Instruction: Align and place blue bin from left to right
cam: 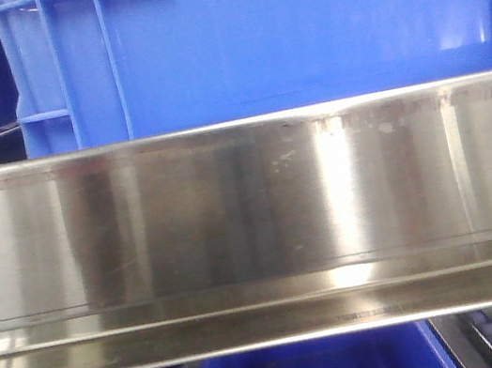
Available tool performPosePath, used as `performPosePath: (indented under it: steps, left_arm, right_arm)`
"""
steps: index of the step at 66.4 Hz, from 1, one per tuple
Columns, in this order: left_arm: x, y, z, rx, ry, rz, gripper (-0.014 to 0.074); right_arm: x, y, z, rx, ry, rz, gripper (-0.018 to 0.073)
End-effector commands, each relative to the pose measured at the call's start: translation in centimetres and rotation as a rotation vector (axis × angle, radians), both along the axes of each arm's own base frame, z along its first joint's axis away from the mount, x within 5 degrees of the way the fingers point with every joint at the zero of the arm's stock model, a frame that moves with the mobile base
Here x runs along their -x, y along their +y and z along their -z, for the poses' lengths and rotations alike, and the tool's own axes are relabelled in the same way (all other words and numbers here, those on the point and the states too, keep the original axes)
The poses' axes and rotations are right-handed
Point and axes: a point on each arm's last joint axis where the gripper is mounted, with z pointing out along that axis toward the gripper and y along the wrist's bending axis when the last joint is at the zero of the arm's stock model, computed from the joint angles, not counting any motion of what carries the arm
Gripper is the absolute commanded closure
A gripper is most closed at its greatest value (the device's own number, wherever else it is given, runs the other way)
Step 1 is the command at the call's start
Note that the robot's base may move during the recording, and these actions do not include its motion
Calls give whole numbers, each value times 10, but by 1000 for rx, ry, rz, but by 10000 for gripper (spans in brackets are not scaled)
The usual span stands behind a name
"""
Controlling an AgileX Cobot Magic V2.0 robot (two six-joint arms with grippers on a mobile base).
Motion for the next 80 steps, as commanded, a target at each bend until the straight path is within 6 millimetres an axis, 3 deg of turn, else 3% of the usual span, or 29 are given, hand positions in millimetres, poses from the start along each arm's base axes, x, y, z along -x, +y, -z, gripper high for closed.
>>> performPosePath:
  steps: [1,80]
  left_arm:
    - [2,0,-1,2,-15,12,707]
    - [2,0,0,1,-14,11,707]
  right_arm:
    - [1,0,-1,9,-29,-3,637]
    - [2,0,-2,8,-31,-5,637]
